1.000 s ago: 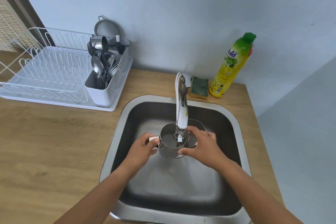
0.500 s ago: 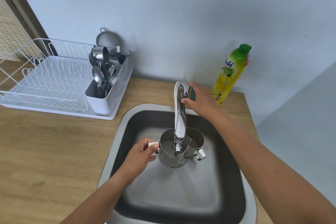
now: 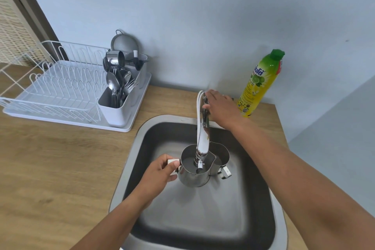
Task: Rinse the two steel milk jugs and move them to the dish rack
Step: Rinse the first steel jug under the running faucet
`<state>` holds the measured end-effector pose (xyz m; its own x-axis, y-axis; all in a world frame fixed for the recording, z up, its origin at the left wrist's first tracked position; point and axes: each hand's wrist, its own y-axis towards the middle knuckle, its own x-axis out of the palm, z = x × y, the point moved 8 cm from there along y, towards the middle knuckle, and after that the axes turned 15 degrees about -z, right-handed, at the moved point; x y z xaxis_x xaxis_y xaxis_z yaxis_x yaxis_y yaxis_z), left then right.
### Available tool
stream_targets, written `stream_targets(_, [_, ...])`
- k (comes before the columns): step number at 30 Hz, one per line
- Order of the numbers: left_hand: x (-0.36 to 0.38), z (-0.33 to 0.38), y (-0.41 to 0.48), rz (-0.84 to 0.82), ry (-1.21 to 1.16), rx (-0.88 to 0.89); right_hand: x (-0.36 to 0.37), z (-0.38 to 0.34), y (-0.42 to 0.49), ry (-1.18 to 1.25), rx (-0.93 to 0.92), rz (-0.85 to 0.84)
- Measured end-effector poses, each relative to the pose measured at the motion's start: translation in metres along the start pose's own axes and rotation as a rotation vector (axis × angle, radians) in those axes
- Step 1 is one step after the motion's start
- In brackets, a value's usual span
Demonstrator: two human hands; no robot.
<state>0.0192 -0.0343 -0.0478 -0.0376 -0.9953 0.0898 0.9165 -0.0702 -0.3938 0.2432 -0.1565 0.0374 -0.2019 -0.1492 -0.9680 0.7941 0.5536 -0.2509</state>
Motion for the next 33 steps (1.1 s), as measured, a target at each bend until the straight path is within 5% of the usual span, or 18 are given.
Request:
stream_targets(14, [0.001,-0.006,-0.002,-0.013,0.05,-0.024,-0.006,0.005,0.005,0.117,0.032,-0.093])
stream_targets(23, [-0.001,-0.014,-0.005,-0.028,0.023,-0.051,0.007,0.01,-0.062,0.734,0.06,0.118])
stream_targets(33, [0.009,-0.041,-0.009,-0.083,-0.127,-0.167,0.123,-0.028,-0.188,1.218,0.151,-0.574])
